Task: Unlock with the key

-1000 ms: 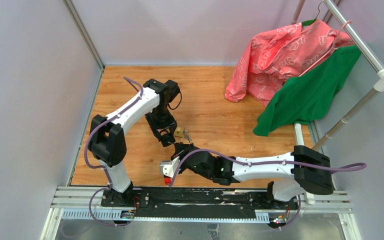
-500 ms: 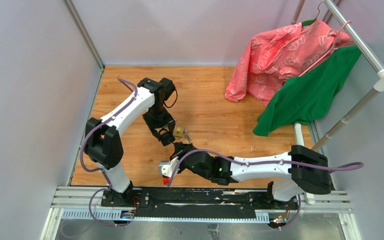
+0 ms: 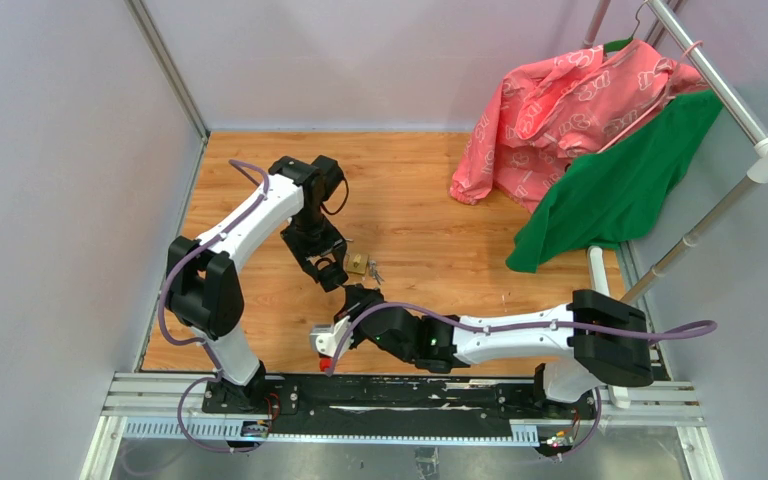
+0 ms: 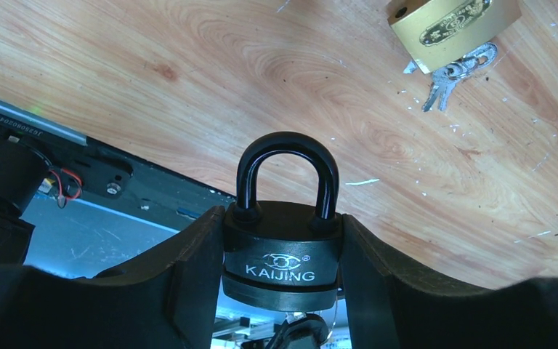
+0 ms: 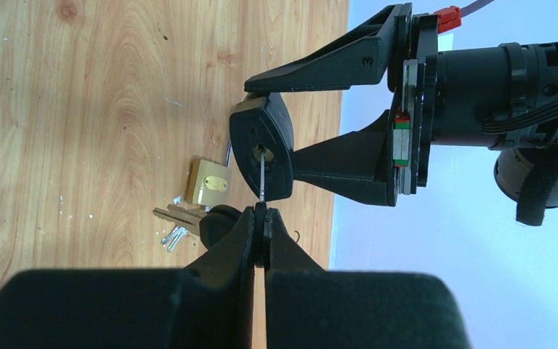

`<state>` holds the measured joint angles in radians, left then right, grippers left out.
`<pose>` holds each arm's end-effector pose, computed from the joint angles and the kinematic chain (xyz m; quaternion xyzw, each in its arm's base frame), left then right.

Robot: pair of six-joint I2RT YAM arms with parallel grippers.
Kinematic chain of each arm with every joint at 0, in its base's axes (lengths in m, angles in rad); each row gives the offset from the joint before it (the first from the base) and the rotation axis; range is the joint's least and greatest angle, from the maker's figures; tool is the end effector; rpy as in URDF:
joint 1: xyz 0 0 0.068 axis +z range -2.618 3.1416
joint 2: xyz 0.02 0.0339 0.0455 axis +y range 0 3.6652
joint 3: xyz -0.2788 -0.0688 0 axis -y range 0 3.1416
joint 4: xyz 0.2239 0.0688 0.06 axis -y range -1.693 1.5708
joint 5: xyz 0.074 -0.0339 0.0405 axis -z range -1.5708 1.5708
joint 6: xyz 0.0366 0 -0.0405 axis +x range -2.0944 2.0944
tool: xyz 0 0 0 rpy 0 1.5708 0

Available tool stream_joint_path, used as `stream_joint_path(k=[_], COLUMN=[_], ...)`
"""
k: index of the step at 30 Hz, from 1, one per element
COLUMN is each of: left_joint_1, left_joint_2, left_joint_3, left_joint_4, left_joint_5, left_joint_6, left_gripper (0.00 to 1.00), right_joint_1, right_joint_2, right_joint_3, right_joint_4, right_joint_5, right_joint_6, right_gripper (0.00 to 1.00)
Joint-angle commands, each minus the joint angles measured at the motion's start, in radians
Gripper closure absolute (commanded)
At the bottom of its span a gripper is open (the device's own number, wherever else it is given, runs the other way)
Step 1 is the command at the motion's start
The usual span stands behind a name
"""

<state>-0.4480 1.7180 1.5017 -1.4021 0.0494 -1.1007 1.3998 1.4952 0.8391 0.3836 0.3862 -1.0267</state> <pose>0.2581 -0.1260 0.2894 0.3210 -0.9465 0.0010 0.0343 0.0675 0.3099 0.2734 -0.6918 0.3823 -0.0402 0.6113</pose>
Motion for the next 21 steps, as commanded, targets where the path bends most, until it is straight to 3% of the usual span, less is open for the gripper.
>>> stream_joint_path(k=[1,21], left_joint_1=[0.015,0.034], left_joint_2=[-0.050,-0.077], left_joint_3=[-0.014,-0.038], left_joint_4=[-0.038,-0.034], left_joint_5=[0.134,0.202], left_joint_6=[-0.027,-0.010], left_gripper=[1.00,1.00], right_joint_1=[0.037,0.115], right_joint_2=[0.058,0.311], right_joint_3=[0.060,0.231], right_joint_4=[-0.007,-0.007], right_joint_5=[0.057,0.237], right_joint_6=[-0.054,-0.236], right_gripper=[1.00,1.00])
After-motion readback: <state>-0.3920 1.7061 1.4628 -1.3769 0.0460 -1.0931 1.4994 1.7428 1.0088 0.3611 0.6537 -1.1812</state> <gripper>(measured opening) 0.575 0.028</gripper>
